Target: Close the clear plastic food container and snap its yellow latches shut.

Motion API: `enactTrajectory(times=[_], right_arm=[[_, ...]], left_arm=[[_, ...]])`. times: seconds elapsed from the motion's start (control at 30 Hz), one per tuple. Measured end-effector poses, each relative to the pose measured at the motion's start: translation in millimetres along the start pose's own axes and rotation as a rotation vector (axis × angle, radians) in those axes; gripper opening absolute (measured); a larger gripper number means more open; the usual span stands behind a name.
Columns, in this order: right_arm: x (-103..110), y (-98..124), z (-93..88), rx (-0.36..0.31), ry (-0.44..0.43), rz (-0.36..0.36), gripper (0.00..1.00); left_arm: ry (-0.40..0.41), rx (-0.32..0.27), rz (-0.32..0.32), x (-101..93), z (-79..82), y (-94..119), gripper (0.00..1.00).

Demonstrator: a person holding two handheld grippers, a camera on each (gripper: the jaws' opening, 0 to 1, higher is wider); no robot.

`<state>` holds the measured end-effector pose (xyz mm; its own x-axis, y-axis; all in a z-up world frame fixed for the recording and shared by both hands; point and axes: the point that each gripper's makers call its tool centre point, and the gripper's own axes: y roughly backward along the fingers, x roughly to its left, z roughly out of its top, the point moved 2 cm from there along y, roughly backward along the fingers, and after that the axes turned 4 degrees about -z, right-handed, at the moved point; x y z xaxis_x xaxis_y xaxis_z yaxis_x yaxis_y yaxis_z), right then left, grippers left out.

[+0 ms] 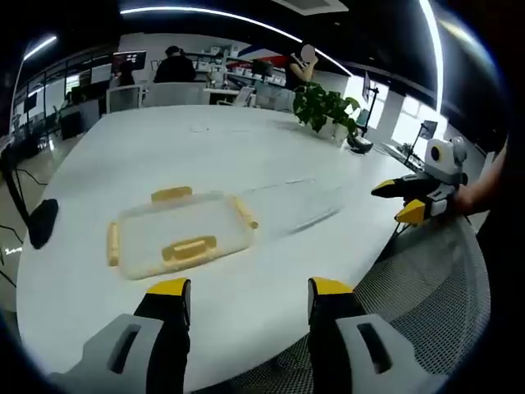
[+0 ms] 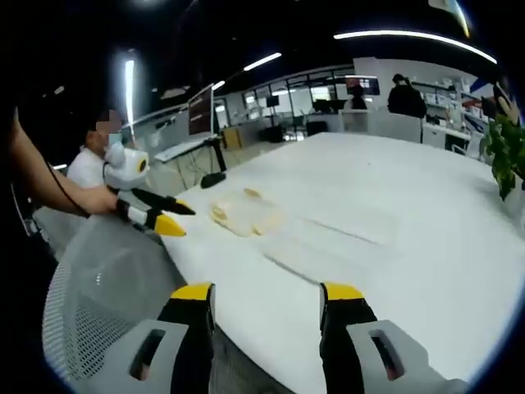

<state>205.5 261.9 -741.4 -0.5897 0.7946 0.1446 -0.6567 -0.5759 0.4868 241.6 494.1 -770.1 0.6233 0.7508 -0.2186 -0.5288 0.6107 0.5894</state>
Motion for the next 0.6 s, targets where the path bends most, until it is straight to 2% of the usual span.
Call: enactTrajectory(times=[0.6], right_arm=[[-0.5, 1.0, 1.3, -0.008, -0.022, 0.012, 0.50]], left_arm=[[0.004, 0.038, 0.005, -0.8, -4.8, -1.6, 0.57]])
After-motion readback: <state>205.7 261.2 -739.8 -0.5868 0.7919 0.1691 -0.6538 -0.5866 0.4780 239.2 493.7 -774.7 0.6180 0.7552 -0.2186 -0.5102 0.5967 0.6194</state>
